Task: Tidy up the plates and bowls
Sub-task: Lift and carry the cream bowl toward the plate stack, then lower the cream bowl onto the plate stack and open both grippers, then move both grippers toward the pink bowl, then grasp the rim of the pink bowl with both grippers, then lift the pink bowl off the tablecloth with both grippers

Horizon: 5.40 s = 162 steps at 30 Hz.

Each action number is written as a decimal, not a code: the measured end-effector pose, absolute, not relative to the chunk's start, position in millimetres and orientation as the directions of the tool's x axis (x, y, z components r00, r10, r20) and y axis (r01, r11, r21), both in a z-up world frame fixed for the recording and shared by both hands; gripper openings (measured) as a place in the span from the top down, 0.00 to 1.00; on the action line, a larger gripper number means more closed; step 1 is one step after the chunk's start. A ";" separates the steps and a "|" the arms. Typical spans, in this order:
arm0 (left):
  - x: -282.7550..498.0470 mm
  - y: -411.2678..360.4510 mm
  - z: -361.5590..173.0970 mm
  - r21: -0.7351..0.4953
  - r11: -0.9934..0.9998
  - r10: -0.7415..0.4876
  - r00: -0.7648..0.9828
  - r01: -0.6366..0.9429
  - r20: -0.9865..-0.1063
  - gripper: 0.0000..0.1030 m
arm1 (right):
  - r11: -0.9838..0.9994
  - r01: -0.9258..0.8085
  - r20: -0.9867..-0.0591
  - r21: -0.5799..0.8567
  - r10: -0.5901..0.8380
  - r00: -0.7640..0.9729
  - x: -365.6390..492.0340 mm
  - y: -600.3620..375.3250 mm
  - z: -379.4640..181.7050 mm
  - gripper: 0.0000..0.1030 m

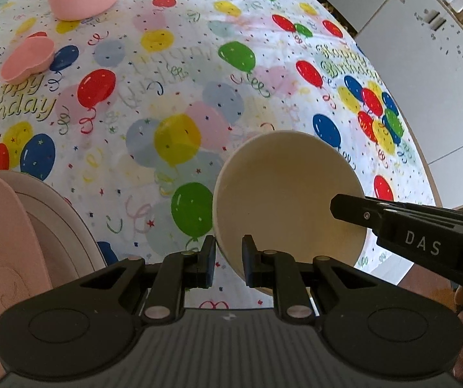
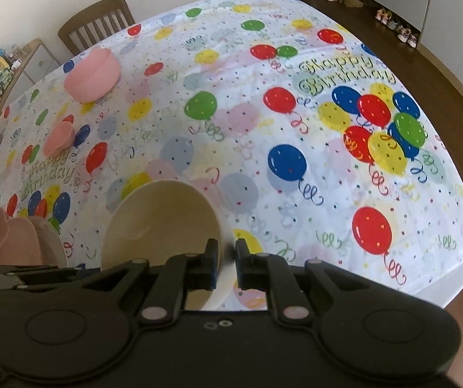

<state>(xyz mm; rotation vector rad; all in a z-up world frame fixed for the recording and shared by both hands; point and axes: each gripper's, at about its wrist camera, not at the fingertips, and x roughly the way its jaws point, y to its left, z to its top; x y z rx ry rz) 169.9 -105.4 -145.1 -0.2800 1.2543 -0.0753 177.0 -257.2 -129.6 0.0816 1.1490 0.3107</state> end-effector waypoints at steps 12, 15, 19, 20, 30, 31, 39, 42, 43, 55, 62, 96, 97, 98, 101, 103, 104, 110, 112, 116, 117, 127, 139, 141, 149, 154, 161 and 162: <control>170.6 -103.9 -146.8 -0.252 0.964 -0.214 0.303 -0.089 -0.928 0.84 | 0.954 -0.173 -0.891 0.245 0.292 0.348 174.2 -260.8 -137.5 0.88; 169.9 -102.2 -143.3 -0.249 0.965 -0.211 0.315 -0.087 -0.925 0.84 | 0.955 -0.172 -0.892 0.242 0.289 0.348 173.3 -259.9 -136.6 0.84; 167.0 -98.2 -138.0 -0.249 0.965 -0.210 0.326 -0.084 -0.922 0.84 | 0.958 -0.159 -0.888 0.238 0.281 0.364 171.8 -262.4 -131.9 0.79; 165.8 -97.5 -136.3 -0.248 0.965 -0.208 0.330 -0.083 -0.921 0.84 | 0.958 -0.155 -0.886 0.241 0.283 0.367 171.6 -263.3 -130.8 0.79; 150.4 -81.8 -98.2 -0.248 0.967 -0.200 0.445 -0.052 -0.873 0.84 | 0.949 -0.197 -0.845 0.246 0.309 0.435 157.5 -254.3 -96.2 0.77; 148.2 -79.6 -93.7 -0.250 0.967 -0.201 0.458 -0.048 -0.866 0.84 | 0.948 -0.202 -0.841 0.245 0.312 0.442 156.1 -252.4 -92.6 0.77; 138.3 -60.7 -59.5 -0.248 0.968 -0.191 0.552 -0.029 -0.812 0.84 | 0.938 -0.253 -0.796 0.236 0.336 0.503 144.7 -231.5 -61.2 0.71; 137.5 -51.9 -46.3 -0.245 0.969 -0.182 0.584 -0.030 -0.791 0.84 | 0.933 -0.272 -0.779 0.235 0.348 0.521 143.0 -222.1 -50.3 0.69; 137.5 -48.9 -42.8 -0.246 0.969 -0.180 0.593 -0.032 -0.785 0.84 | 0.931 -0.281 -0.773 0.234 0.353 0.527 143.1 -218.9 -46.7 0.69; 161.7 -9.5 -11.7 -0.239 0.964 -0.102 0.678 -0.112 -0.728 0.71 | 0.904 -0.367 -0.727 0.219 0.403 0.557 176.7 -179.3 -17.3 0.64; 191.1 9.2 -6.1 -0.224 0.956 -0.027 0.704 -0.189 -0.710 0.44 | 0.879 -0.436 -0.726 0.192 0.426 0.540 217.6 -157.5 -12.4 0.49; 360.0 109.9 -81.8 -0.176 0.845 0.168 0.564 -0.504 -0.809 0.24 | 0.820 -0.539 -0.777 0.194 0.464 0.425 424.8 -64.0 -75.8 0.04; 363.1 113.7 -86.8 -0.176 0.839 0.169 0.554 -0.515 -0.815 0.24 | 0.819 -0.539 -0.781 0.197 0.463 0.419 427.6 -61.2 -79.6 0.04; 365.5 117.4 -91.2 -0.175 0.835 0.170 0.546 -0.522 -0.820 0.24 | 0.818 -0.539 -0.786 0.199 0.462 0.412 430.8 -59.5 -83.1 0.05; 372.2 127.3 -103.6 -0.168 0.823 0.177 0.526 -0.542 -0.832 0.24 | 0.811 -0.552 -0.804 0.196 0.455 0.382 437.8 -50.5 -95.7 0.09; 375.7 133.2 -112.1 -0.170 0.815 0.175 0.515 -0.554 -0.839 0.24 | 0.806 -0.557 -0.813 0.199 0.453 0.365 441.2 -44.8 -104.4 0.12; 377.1 135.6 -115.4 -0.175 0.810 0.171 0.511 -0.560 -0.843 0.24 | 0.805 -0.558 -0.817 0.202 0.452 0.357 443.0 -42.3 -108.4 0.16; 384.5 140.5 -132.1 -0.174 0.795 0.176 0.496 -0.581 -0.850 0.25 | 0.802 -0.555 -0.830 0.221 0.454 0.325 449.5 -28.2 -125.6 0.29; 386.9 139.8 -135.8 -0.162 0.794 0.186 0.488 -0.586 -0.853 0.25 | 0.804 -0.551 -0.831 0.224 0.453 0.323 450.6 -23.4 -128.5 0.32; 389.5 140.8 -140.7 -0.166 0.779 0.190 0.480 -0.605 -0.856 0.28 | 0.801 -0.555 -0.837 0.222 0.449 0.312 452.0 -13.6 -134.1 0.47; 390.1 141.6 -142.0 -0.171 0.777 0.186 0.480 -0.606 -0.857 0.31 | 0.802 -0.555 -0.838 0.223 0.448 0.311 451.8 -12.0 -135.0 0.48; 390.1 143.4 -149.1 -0.208 0.767 0.153 0.487 -0.607 -0.860 0.70 | 0.820 -0.530 -0.852 0.218 0.424 0.307 453.1 -5.6 -143.8 0.80; 383.1 128.1 -146.5 -0.209 0.800 0.129 0.503 -0.562 -0.855 0.87 | 0.823 -0.531 -0.863 0.201 0.405 0.301 437.0 -6.0 -142.6 0.93; 379.4 125.0 -145.3 -0.211 0.803 0.122 0.501 -0.557 -0.857 0.88 | 0.828 -0.527 -0.868 0.195 0.395 0.300 433.2 -8.8 -141.9 0.93; 359.7 108.3 -132.6 -0.218 0.821 0.098 0.507 -0.528 -0.856 0.88 | 0.840 -0.508 -0.870 0.193 0.386 0.308 415.1 -27.0 -130.0 0.93; 340.2 92.7 -119.3 -0.229 0.836 0.073 0.515 -0.499 -0.854 0.88 | 0.851 -0.492 -0.869 0.184 0.375 0.323 396.4 -40.5 -116.5 0.94; 309.1 71.0 -101.5 -0.233 0.855 0.052 0.523 -0.464 -0.851 0.88 | 0.866 -0.478 -0.868 0.149 0.346 0.357 358.8 -58.5 -95.7 0.94; 304.1 68.0 -98.6 -0.233 0.858 0.049 0.525 -0.457 -0.850 0.88 | 0.866 -0.477 -0.867 0.148 0.346 0.359 354.1 -61.4 -92.9 0.94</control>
